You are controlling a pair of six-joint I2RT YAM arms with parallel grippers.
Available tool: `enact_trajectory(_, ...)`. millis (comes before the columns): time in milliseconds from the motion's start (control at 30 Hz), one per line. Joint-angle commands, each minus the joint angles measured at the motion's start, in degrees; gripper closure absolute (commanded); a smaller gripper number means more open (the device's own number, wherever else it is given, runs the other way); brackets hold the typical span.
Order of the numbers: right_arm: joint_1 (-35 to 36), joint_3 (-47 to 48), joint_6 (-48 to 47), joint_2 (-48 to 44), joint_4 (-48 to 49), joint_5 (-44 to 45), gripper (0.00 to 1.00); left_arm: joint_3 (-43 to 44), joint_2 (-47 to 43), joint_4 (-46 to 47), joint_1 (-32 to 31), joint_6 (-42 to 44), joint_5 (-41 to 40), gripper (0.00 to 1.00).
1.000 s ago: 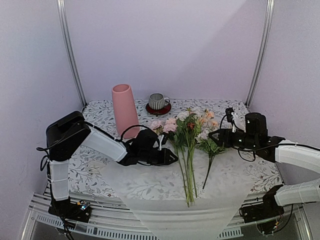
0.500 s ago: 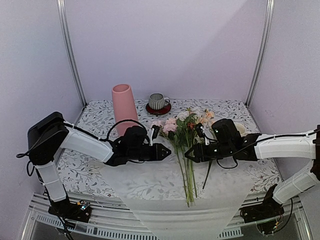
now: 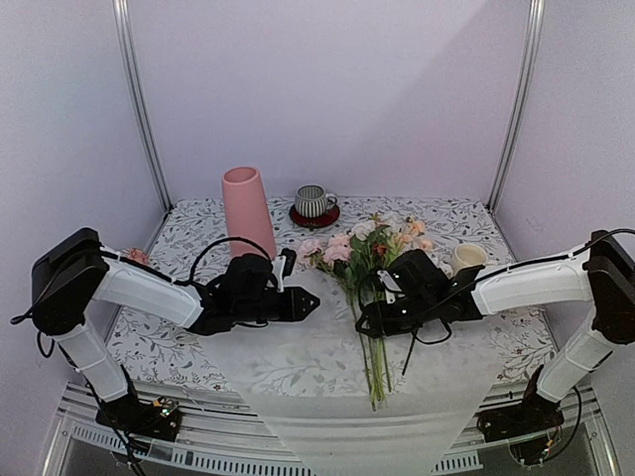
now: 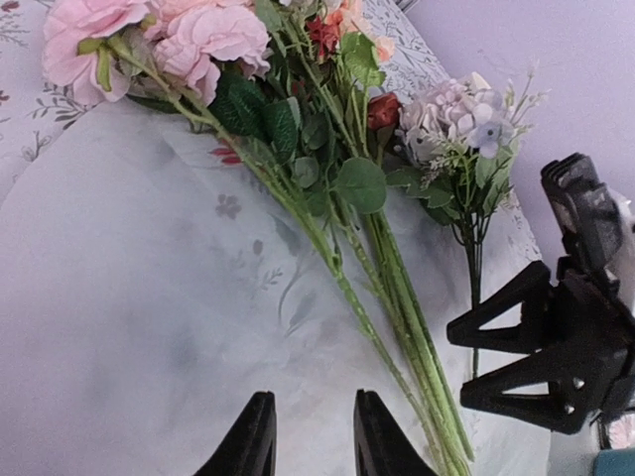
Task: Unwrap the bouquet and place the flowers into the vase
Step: Pick up the fake flower from the flattened wrapping paper.
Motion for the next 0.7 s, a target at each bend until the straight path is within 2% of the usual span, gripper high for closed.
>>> enact_trajectory(0, 0.7, 3.7, 1.8, 2.1, -5.1, 4.8, 0.46, -2.8, -2.8, 1.0, 0.9, 1.3, -0.9, 0.71)
enact_trajectory(133, 1.1, 6.4, 2.5, 4.4, -8.7, 7.4, 0.55, -4.2, -4.3, 1.2, 1.1, 1.6, -1.3, 0.7)
enact_trajectory(300, 2.0, 8.5, 3.0, 6.6, -9.9, 7.3, 0.73, -5.1, -5.6, 1.3, 1.3, 2.0, -1.5, 0.7)
enact_trajectory(667, 3.8, 11.3, 3.5, 10.8, -11.5, 7.0, 0.74, -6.4, -7.1, 2.0, 1.9, 2.0, -0.3, 0.7)
